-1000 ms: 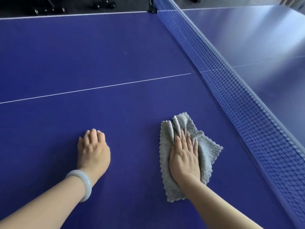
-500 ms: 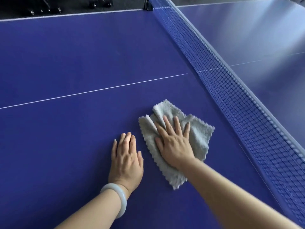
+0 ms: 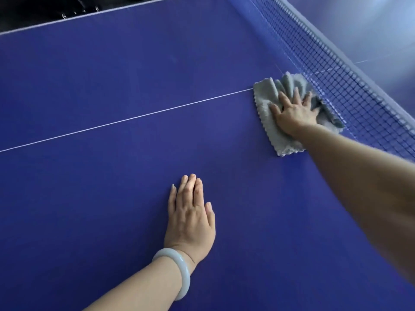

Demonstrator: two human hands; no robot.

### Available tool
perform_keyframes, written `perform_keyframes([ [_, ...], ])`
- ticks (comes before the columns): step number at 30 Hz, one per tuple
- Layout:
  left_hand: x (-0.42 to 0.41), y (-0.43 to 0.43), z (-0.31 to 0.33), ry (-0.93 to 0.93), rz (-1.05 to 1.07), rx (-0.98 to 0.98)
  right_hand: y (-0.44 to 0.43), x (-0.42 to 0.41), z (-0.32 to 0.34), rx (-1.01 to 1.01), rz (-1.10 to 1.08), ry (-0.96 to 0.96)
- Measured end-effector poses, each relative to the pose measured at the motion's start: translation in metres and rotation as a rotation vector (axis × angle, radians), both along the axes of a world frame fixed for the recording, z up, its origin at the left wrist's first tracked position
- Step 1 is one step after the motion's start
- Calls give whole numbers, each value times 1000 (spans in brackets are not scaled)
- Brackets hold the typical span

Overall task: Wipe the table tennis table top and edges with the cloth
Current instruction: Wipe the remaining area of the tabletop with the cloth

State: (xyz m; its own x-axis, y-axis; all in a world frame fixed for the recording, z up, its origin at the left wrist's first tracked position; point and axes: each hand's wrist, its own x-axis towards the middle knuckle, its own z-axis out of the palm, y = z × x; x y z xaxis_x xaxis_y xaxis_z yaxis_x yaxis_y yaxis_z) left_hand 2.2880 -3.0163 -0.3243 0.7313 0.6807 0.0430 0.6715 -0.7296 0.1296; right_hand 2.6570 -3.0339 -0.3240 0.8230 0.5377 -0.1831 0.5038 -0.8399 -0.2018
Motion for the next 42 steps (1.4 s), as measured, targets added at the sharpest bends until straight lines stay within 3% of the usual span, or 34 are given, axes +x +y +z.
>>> perform_keyframes([
  [4, 0, -2, 1, -7, 0, -28, -25, -81, -3, 94, 17, -83],
  [9, 0, -2, -1, -48, 12, -76, -111, -153, -8, 104, 334, -130],
  [14, -2, -2, -4, -76, 15, -78, -192, -133, 1, 10, -271, -69],
  [16, -2, -1, -4, -83, 13, -78, -176, -183, -1, 23, -299, -114],
  [20, -3, -1, -2, -113, 13, -92, -150, -311, -8, 205, 236, -91],
  [22, -4, 0, -2, -121, 6, -96, -164, -308, -4, 207, 422, -82],
  [23, -5, 1, -3, -123, 3, -95, -176, -291, -3, 168, 416, -131],
  [25, -5, 2, -5, -129, 6, -96, -201, -250, -4, 75, 161, -183],
  [27, -6, 2, -7, -144, 4, -97, -221, -225, 1, 27, -218, -102],
  [29, -7, 4, -9, -169, 0, -109, -213, -242, 2, 5, -374, -61],
  [31, -7, 7, -8, -203, 0, -138, -188, -295, -2, 4, -287, -100],
  [34, -9, 9, -5, -312, -5, -216, -168, -393, -6, 98, 175, -134],
  [36, -12, 12, -2, -363, -24, -270, -176, -420, -10, 116, 357, -153],
  [40, -34, 6, 9, -422, -12, -422, -182, -412, -6, 136, 322, -103],
  [42, -66, -16, 13, -386, -67, -399, -177, -413, -3, 124, 304, -69],
])
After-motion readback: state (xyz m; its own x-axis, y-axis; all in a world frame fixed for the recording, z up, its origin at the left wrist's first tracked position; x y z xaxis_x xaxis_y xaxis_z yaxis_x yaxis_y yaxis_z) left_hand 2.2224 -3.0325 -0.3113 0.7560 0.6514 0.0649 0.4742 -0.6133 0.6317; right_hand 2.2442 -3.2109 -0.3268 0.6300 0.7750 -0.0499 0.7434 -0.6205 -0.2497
